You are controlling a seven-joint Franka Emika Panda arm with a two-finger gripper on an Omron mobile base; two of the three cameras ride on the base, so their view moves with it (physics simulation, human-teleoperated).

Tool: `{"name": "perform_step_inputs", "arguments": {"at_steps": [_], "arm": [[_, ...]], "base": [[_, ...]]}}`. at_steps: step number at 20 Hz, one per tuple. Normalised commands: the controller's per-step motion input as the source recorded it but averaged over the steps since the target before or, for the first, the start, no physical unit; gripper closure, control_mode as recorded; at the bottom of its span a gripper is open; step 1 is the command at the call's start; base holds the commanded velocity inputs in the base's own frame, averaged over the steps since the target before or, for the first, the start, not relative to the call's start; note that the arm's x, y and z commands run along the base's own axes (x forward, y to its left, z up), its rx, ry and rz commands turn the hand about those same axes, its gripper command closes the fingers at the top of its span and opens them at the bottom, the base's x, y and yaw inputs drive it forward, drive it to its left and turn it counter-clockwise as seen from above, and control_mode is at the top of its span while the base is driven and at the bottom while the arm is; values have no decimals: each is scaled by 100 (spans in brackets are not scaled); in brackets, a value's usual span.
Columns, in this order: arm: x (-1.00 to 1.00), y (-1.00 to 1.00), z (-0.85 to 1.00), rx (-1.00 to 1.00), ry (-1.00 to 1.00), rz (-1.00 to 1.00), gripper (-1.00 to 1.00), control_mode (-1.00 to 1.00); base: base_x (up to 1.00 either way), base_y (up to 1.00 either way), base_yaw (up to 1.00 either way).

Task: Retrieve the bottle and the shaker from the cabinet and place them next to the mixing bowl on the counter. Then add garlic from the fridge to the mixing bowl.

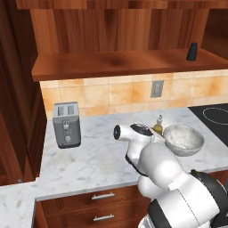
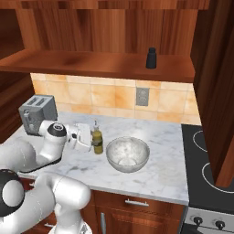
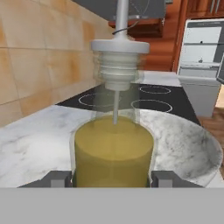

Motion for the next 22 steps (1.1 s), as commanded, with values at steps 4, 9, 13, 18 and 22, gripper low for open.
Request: {"name": "perform_step_inputs", "arguments": {"at_steps": [4,9,13,18,22], "arm": [[27,0,-29,0,0,-2,100,-100],[31,-12,-39,0,0,-2,100,-100],[8,-9,-40,0,0,-1,100,-100],[2,-3,-32,0,0,0,100,-100],[0,-11,-32,0,-1,0,100,-100]], "base": [[0,0,0],[0,0,0],[0,0,0],[0,0,0],[0,0,0]]}}
